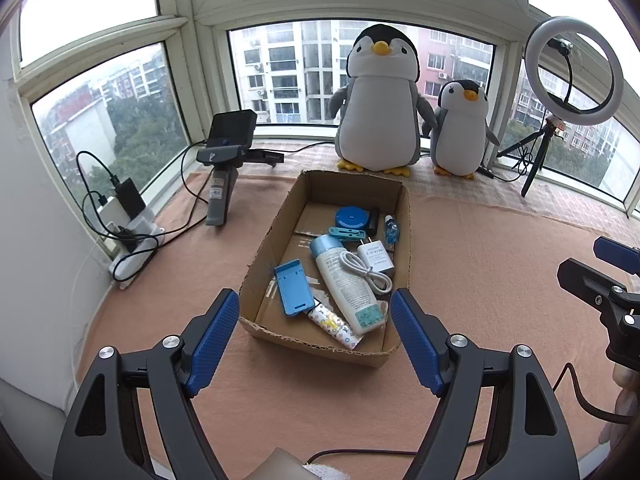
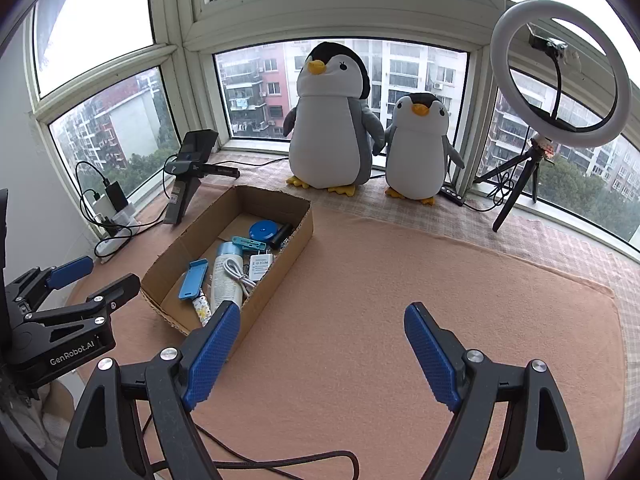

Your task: Organize rigid objects

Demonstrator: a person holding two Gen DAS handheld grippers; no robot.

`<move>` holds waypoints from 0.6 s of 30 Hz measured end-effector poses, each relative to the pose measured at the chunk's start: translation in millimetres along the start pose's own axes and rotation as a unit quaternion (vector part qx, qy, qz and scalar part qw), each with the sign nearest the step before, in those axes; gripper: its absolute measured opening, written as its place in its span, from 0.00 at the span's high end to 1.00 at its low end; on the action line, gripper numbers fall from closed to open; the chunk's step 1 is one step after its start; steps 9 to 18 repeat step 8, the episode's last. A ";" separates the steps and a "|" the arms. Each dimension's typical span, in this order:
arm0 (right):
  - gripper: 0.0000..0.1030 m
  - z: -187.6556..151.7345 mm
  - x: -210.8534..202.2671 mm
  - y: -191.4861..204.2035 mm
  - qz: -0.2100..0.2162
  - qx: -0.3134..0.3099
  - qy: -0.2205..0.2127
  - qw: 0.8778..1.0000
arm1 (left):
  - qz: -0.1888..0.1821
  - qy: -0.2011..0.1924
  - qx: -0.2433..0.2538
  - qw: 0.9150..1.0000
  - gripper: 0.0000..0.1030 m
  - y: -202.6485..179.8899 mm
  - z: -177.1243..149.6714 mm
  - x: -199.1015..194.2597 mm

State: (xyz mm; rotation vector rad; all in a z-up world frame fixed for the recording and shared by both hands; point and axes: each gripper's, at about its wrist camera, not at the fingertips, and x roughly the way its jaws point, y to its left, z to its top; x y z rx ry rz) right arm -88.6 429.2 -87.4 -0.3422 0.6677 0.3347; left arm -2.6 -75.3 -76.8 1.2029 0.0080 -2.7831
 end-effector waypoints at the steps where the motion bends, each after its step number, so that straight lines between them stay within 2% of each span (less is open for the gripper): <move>1: 0.21 0.0 0.0 0.0 0.000 0.000 0.000 1.000 | 0.000 0.000 0.000 1.000 0.24 -0.1 0.0 0.1; 18: 0.21 -1.2 1.9 -1.5 -0.001 0.000 0.002 1.000 | 0.001 -0.001 0.000 1.000 0.24 -0.7 1.2 1.6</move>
